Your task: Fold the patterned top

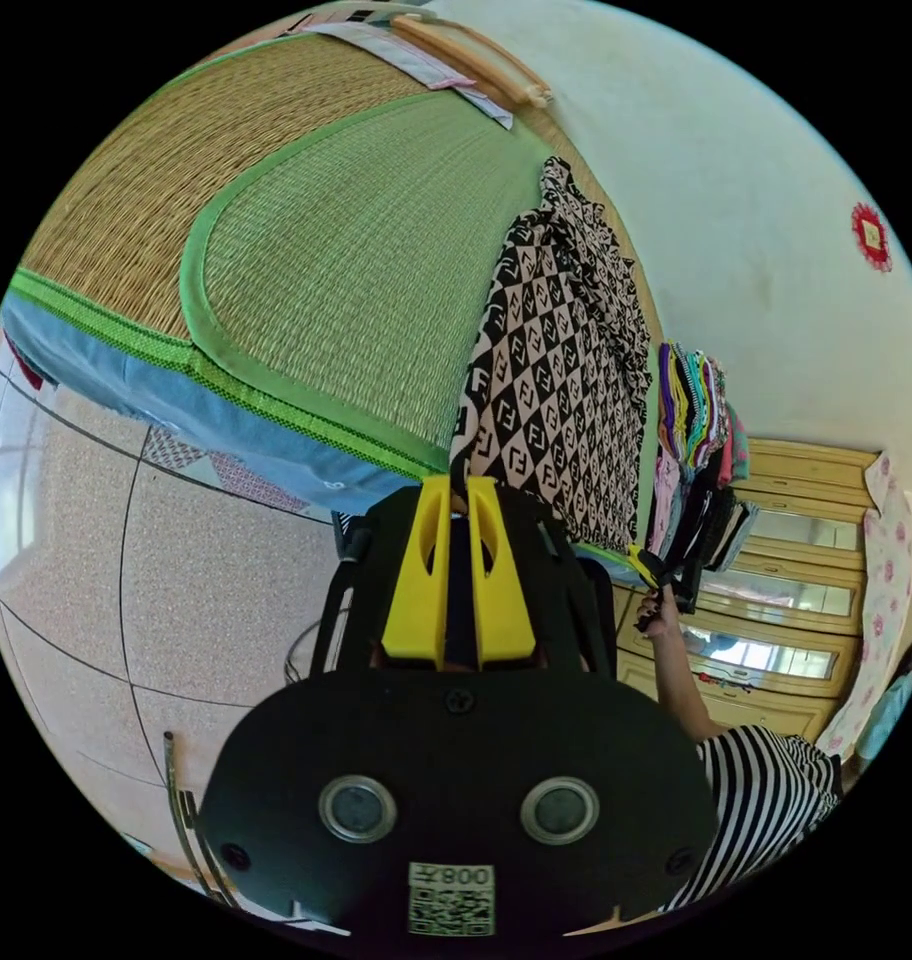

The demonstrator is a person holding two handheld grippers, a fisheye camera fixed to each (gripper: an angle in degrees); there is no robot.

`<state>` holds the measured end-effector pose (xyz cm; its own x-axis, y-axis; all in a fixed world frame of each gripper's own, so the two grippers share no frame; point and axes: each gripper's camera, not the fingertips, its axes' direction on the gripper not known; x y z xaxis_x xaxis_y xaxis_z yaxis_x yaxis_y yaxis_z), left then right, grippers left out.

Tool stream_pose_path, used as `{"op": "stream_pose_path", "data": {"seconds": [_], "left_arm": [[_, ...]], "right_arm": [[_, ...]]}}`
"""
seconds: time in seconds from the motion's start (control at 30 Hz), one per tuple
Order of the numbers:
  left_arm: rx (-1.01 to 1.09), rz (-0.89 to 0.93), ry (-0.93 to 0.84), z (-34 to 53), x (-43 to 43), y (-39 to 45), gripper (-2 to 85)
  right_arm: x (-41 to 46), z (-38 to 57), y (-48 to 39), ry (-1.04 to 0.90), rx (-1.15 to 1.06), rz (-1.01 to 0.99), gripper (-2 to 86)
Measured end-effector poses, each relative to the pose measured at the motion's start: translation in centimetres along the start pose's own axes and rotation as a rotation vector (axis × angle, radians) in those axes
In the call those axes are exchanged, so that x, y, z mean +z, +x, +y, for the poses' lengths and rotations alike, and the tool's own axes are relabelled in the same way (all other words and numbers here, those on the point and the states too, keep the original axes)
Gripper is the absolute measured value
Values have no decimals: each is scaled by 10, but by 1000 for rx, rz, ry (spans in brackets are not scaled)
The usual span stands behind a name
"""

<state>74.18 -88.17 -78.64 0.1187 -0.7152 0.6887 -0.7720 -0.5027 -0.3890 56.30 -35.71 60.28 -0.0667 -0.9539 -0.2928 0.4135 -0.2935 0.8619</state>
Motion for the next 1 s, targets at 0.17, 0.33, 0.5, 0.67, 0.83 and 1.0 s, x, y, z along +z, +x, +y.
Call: {"op": "stream_pose_path", "data": {"seconds": [0.17, 0.33, 0.5, 0.67, 0.83, 1.0], "left_arm": [[9, 76, 44, 25, -26, -2, 30], [42, 141, 83, 59, -57, 1, 28], [76, 181, 98, 96, -85, 2, 28], [95, 234, 118, 140, -114, -4, 27], [95, 278, 131, 193, -142, -16, 27], [110, 301, 141, 236, -162, -23, 27]], "right_arm": [[-20, 26, -5, 18, -23, -80, 25], [-46, 55, -17, 38, -76, -140, 24], [-74, 97, -28, 57, -132, -193, 24], [-100, 151, -31, 70, -166, -229, 23], [-120, 200, -28, 83, -183, -260, 22], [-139, 244, -26, 98, -207, -286, 21]]}}
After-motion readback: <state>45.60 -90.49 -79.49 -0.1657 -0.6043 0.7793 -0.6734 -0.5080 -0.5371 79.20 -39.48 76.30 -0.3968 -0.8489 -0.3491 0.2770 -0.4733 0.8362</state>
